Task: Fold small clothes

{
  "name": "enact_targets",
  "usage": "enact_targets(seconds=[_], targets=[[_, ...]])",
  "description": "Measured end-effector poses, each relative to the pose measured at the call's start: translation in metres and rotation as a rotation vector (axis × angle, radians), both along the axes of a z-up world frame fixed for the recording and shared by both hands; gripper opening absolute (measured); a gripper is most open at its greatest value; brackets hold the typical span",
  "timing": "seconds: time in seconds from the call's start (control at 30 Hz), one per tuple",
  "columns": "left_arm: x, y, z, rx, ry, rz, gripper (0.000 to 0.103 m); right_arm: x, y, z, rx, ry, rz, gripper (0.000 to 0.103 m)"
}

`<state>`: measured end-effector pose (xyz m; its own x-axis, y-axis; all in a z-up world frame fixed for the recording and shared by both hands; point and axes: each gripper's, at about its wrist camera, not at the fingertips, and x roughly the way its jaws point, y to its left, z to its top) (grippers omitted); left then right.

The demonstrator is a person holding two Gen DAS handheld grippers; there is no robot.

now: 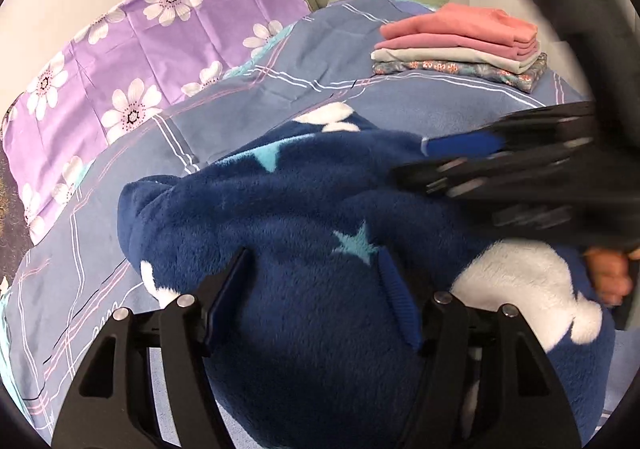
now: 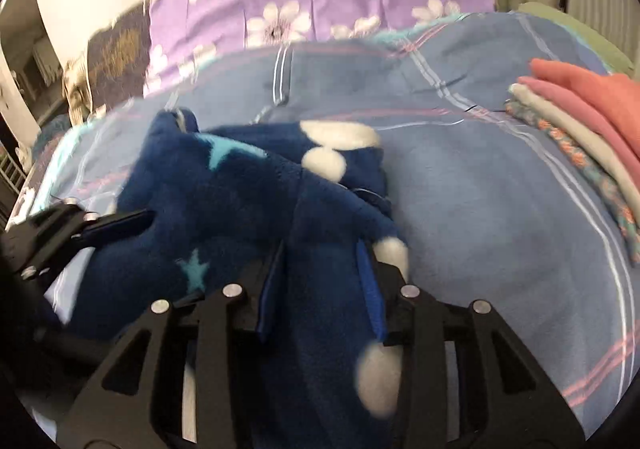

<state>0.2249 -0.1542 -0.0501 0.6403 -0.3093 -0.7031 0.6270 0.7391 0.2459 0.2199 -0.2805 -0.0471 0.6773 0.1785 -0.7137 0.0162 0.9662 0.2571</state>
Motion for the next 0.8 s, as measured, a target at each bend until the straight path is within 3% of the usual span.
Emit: enact_targets(seconds=[0.07, 0.17, 0.27, 0.3, 0.37, 0.57, 0.7, 0.8], targets=[[-0.001, 0.002, 0.000, -0.003, -0.001, 0.006, 0.066, -0.036, -0.016, 0.012, 0.104, -0.052, -0.007, 0.044], [-0.003, 0.002, -0.001, -0.003, 0.000, 0.016, 0.066, -0.106, -0.021, 0.022, 0.341, -0.106, 0.025, 0.044], [-0.003, -0.003, 0.001, 0.012, 0.001, 0.025, 0.066, -0.161, 0.007, -0.004, 0.561, -0.021, 0.159, 0.043], [-0.003, -0.004, 0.001, 0.018, 0.002, 0.027, 0.066, -0.169, 0.019, -0.015, 0.595, 0.027, 0.204, 0.037], [-0.002, -0.006, 0.003, 0.037, 0.010, 0.031, 0.066, -0.173, 0.038, -0.027, 0.583, 0.060, 0.241, 0.033], [-0.005, -0.014, 0.004, 0.111, 0.006, 0.051, 0.066, -0.136, 0.064, -0.037, 0.510, 0.024, 0.266, 0.033], [-0.005, -0.023, 0.001, 0.193, 0.003, 0.045, 0.065, -0.110, 0.076, -0.083, 0.737, 0.194, 0.269, 0.033], [-0.006, -0.027, 0.000, 0.216, -0.007, 0.047, 0.064, -0.111, 0.075, -0.080, 0.735, 0.188, 0.291, 0.033]])
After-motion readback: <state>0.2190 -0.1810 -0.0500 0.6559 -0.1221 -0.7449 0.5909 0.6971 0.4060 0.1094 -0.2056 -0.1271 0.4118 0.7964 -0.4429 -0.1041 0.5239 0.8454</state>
